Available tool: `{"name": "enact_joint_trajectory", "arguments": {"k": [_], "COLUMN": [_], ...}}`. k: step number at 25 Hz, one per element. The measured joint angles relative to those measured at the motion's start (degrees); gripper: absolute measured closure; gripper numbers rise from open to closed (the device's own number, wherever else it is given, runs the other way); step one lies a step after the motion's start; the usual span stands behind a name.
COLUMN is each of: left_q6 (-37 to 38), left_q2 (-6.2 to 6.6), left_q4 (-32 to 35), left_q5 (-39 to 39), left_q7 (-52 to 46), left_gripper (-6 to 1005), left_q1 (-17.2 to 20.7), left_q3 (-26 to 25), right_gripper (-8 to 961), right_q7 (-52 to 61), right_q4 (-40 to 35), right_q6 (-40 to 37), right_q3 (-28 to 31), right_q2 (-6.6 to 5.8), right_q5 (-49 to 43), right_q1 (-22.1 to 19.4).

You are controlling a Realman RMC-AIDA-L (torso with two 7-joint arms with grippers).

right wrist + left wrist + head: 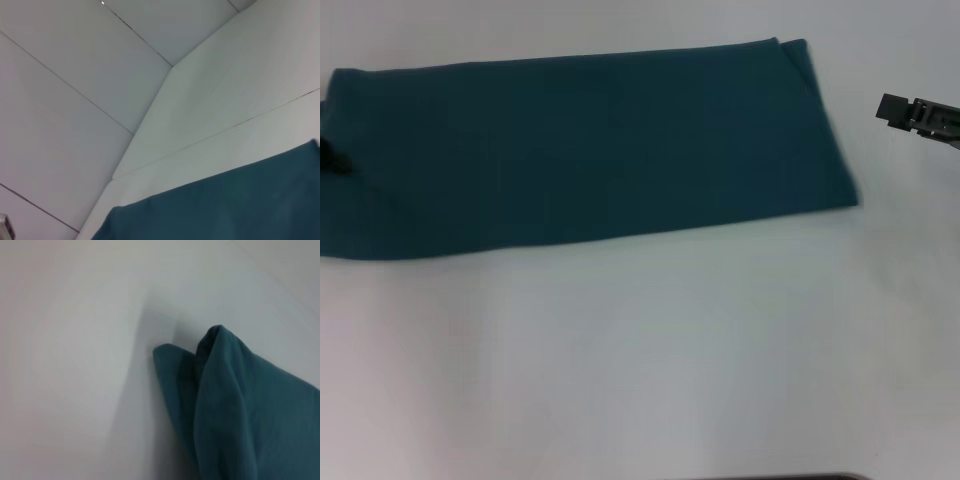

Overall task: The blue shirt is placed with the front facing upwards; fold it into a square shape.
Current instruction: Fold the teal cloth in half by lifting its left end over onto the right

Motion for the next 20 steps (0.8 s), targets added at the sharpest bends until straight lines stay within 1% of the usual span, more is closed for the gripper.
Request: {"name": "enact_joint_trajectory", "arguments": {"k": [2,5,20], "left_q6": [0.03,0.32,1.36], "left_q2": [0.87,1.55,1.50], "left_q4": [0.13,0.24,-0.14], "left_q5": [0.12,0.20,2.48], "left_q7": [0.00,0.00,-1.46], "left_gripper": [928,928,928], "left_q1": [0.14,0.26,-0.56], "left_q3": [-0.93,-1.36,-1.65], "right_gripper": [342,343,346], "right_q7": [0.02,0.03,0.04], "right_q4": [0.00,0.00,0.00], "right_q6": [0.11,0.46,0.55], "right_q3": [0.00,0.00,-0.18], "right_q2": [0.00,0.00,0.01], "right_q5": [-0.02,-0.04,-0.16], "right_q1": [-0.10,-0.24,-0.49]}}
